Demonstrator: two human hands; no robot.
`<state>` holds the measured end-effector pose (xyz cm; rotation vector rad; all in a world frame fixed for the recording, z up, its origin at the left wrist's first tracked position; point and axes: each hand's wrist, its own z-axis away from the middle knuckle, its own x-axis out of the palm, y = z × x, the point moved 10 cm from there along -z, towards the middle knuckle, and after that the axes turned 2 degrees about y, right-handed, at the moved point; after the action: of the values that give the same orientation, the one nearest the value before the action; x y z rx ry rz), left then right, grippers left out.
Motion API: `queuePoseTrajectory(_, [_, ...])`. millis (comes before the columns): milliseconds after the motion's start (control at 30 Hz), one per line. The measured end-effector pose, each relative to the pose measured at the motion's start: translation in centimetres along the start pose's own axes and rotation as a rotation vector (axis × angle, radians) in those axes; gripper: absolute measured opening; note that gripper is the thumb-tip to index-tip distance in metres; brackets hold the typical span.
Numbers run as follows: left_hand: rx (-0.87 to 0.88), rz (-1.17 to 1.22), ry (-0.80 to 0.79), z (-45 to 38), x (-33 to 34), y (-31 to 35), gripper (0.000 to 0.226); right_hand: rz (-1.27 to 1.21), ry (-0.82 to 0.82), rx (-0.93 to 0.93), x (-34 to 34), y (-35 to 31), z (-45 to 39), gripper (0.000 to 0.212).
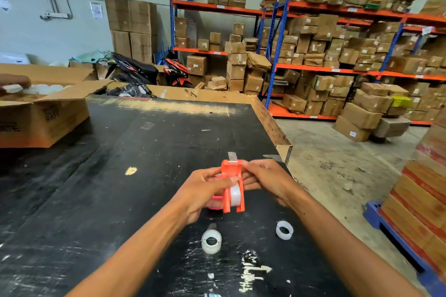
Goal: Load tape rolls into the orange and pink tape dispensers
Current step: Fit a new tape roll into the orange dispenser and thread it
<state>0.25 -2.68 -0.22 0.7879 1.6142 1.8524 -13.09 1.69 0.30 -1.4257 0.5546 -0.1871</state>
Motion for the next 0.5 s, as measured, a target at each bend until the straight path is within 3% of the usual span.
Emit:
queuePoseTrajectory(100, [-0.044, 0.007, 0.028, -0.5, -0.3, -0.8, 0.032, 0.021, -0.023, -0.02, -0.3, -0.3, 0.0, 0.043])
queuePoseTrajectory(233, [-0.068, 0.052, 0.053, -0.8, -0.4, -1.2, 0.032, 0.041, -0.091, -0.027, 0.8, 0.2, 0.8, 0.03])
queuePoseTrajectory(500, [-0.095, 0.096, 0.048, -1.4, 0.4, -2.7, 0.037, -0.039, 0.045, 0.009, -0.4, 1.7, 0.9, 0.025])
